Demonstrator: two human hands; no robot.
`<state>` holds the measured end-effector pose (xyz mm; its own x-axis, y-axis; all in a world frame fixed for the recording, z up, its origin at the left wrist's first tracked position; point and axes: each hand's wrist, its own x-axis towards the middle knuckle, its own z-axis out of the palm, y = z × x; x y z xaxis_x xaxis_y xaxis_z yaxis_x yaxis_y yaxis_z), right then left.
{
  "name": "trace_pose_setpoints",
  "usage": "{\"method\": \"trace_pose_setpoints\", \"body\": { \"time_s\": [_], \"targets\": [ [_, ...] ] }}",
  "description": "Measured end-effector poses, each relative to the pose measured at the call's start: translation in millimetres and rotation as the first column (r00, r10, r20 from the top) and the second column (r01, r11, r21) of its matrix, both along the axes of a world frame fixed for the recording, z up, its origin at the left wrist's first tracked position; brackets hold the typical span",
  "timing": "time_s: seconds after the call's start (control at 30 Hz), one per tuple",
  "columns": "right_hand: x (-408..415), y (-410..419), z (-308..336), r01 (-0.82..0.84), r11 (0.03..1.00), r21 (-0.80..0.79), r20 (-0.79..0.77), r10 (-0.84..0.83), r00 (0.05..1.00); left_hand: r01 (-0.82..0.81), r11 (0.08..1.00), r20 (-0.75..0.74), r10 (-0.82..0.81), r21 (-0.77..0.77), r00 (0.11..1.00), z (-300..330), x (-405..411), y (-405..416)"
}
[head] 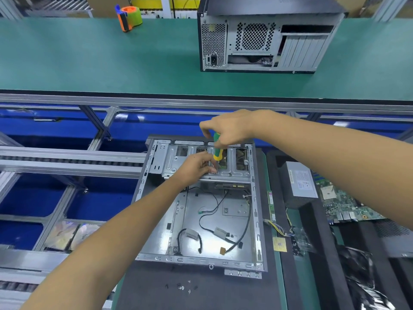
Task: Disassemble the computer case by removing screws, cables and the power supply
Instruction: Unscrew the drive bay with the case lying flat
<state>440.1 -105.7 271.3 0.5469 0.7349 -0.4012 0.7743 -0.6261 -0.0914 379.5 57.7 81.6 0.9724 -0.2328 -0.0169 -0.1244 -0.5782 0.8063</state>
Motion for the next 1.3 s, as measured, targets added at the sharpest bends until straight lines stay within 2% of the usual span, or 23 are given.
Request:
{"method": "trace_pose_setpoints", "body": {
  "time_s": [0.07, 0.27, 0.33, 0.43, 0.53, 0.73, 0.93, 1.3],
  "targets": [
    [1, -1, -4, -0.011, 1.0, 0.003, 0.125, 0.011, 0.992, -0.001, 1.0, -0.003, 0.001, -0.003, 1.0, -1, 0, 0],
    [-1, -1, -1, -0.025, 0.999, 0.037, -0.002, 0.025, 1.0, 0.094, 0.987, 0.022, -0.098, 0.129, 0.995, 2, 3, 1],
    [-2, -2, -2, -0.044, 0.999, 0.019, 0.085, 0.043, 0.995, 0.149, 0.969, 0.025, -0.157, 0.195, 0.987, 7, 6, 2],
    [-2, -3, -7, -0.087, 0.996, 0.007, 0.213, 0.084, 0.973, 0.197, 0.933, -0.049, -0.191, 0.302, 0.98, 15, 15, 0],
    [-2, -3, -8, -0.083, 0.995, 0.055, 0.117, 0.076, 0.99, 0.301, 0.845, -0.131, -0.271, 0.442, 0.954, 22, 21, -2],
    [-2, -6, -6, -0.037, 0.982, 0.187, -0.147, 0.066, 0.987, 0.43, 0.661, -0.155, -0.434, 0.615, 0.887, 38, 25, -2],
    [-3, -2, -9, -0.053, 0.984, 0.171, -0.142, 0.078, 0.987, 0.448, 0.489, -0.169, -0.512, 0.748, 0.842, 41, 26, -3],
    [-1, 1, -12, -0.071, 0.972, 0.225, -0.169, 0.111, 0.979, 0.391, 0.457, -0.13, -0.504, 0.799, 0.854, 38, 23, -3]
  ]
}}
